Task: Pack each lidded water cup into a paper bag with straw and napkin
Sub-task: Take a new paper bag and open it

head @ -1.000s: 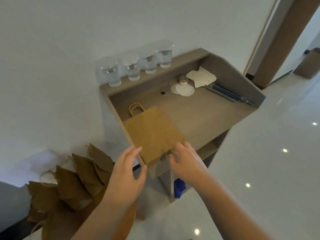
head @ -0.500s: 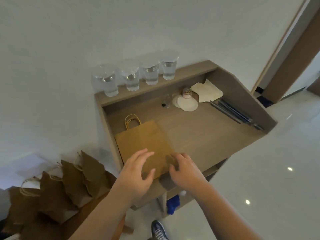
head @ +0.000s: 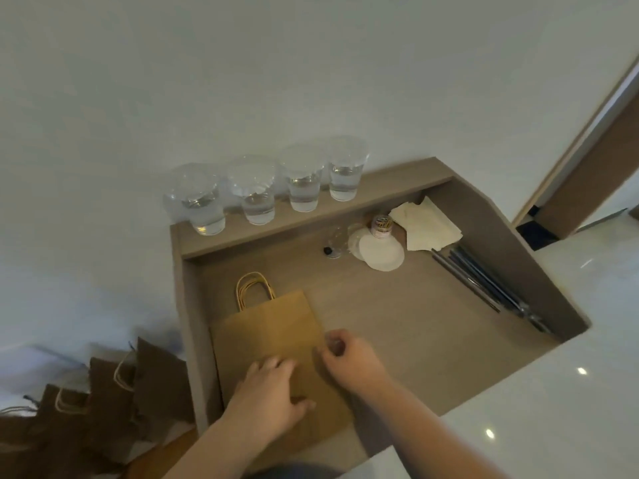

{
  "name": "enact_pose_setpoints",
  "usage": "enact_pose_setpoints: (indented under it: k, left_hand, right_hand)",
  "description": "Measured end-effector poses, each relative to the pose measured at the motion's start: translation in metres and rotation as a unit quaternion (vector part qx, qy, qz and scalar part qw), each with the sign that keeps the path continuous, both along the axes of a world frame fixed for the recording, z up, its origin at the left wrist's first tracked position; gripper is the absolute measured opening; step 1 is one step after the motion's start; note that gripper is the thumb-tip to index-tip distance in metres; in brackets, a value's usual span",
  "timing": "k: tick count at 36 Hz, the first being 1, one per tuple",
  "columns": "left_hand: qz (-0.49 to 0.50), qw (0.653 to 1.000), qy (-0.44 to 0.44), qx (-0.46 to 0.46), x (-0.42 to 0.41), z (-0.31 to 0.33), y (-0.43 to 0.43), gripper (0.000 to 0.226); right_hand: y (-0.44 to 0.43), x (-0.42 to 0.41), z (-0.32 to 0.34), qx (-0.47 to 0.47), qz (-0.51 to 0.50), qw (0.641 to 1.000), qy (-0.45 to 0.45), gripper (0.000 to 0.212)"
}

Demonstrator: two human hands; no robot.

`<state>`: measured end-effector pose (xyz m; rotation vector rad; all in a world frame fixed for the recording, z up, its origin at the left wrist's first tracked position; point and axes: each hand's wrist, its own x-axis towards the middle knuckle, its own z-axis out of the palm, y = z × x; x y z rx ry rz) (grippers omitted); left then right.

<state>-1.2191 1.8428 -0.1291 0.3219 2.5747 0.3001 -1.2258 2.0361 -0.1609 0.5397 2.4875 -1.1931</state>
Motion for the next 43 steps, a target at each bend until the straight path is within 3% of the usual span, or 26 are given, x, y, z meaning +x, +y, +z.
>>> enact_pose_setpoints:
  k: [11, 15, 17, 20, 27, 29, 36, 39, 41, 43]
  left_hand:
    - [0.159, 0.985, 0.005, 0.065, 0.008, 0.008, 0.008, 0.058]
    - [0.27, 0.959, 0.034, 0.077, 0.018, 0.017, 0.019, 0.047]
    - [0.32, 0.942, 0.055, 0.083, 0.022, 0.023, 0.028, 0.041]
    - [0.38, 0.917, 0.087, 0.081, 0.028, 0.031, 0.046, 0.037]
    - [0.456, 0.875, 0.125, 0.1, 0.045, 0.041, 0.086, 0.029]
    - [0.476, 0.86, 0.144, 0.114, 0.045, 0.041, 0.091, 0.025]
    - [0.571, 0.75, 0.265, 0.203, 0.018, 0.06, 0.095, 0.031]
    - [0.584, 0.685, 0.284, 0.33, -0.002, 0.081, 0.107, 0.028]
    - [0.574, 0.641, 0.236, 0.452, -0.012, 0.098, 0.118, 0.03]
    - [0.541, 0.622, 0.122, 0.553, -0.019, 0.116, 0.131, 0.032]
  right_hand:
    - [0.006, -0.083, -0.02, -0.024, 0.094, 0.995, -0.032, 0.034]
    - [0.022, -0.107, -0.015, -0.069, 0.158, 0.981, -0.086, 0.038]
    - [0.032, -0.116, -0.011, -0.084, 0.184, 0.975, -0.095, 0.03]
    - [0.045, -0.129, 0.0, -0.061, 0.243, 0.962, -0.109, 0.025]
    - [0.078, -0.147, 0.031, -0.057, 0.319, 0.946, -0.026, 0.004]
    - [0.088, -0.153, 0.045, -0.049, 0.342, 0.939, 0.011, 0.009]
    - [0.155, -0.171, 0.113, -0.071, 0.396, 0.911, 0.086, 0.01]
    - [0.187, -0.172, 0.137, -0.123, 0.403, 0.899, 0.121, 0.01]
    - [0.206, -0.169, 0.147, -0.147, 0.39, 0.897, 0.146, 0.014]
    - [0.221, -0.165, 0.154, -0.165, 0.38, 0.896, 0.159, 0.018]
